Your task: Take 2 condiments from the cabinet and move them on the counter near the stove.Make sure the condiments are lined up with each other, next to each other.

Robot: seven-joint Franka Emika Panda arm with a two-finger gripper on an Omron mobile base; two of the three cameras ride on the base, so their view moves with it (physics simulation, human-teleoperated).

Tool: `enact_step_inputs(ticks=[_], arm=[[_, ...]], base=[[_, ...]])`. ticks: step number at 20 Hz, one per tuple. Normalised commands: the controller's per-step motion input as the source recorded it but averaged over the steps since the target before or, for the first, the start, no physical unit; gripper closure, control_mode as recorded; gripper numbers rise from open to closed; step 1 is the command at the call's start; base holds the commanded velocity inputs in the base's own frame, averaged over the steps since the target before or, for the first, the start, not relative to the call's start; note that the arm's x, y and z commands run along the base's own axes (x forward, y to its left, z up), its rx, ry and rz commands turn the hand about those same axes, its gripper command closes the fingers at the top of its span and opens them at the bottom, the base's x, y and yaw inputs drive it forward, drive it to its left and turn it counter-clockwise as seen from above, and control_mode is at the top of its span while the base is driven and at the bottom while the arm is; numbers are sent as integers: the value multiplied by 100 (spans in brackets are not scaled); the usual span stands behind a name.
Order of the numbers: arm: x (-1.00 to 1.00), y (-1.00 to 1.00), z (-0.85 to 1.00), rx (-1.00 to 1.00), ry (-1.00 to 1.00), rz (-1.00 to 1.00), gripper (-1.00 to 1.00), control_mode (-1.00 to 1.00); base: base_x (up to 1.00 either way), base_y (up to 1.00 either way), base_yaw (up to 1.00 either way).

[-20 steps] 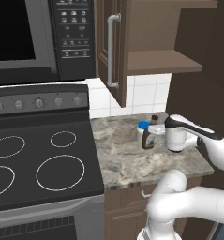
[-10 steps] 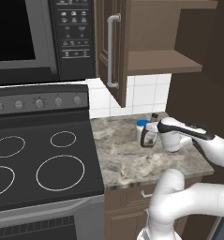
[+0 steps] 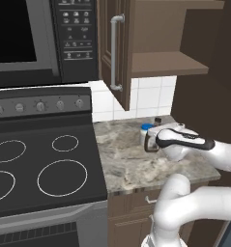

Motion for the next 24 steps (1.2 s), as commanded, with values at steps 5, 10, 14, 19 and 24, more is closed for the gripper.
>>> enact_step_inputs(ticks=[5,10,14,19,24], arm=[[-27,-12,-27,-10,-14,0,100,-100],[-5,-3,-12,-10,-14,0,100,-100],[0,0,-4,-11,-8,0,100,-100],[0,0,-4,-11,-2,0,-100,-100],[0,0,0,-7,0,0,-100,-100]], base=[[0,0,0],[0,0,0],[0,0,0],[0,0,0],[0,0,0]])
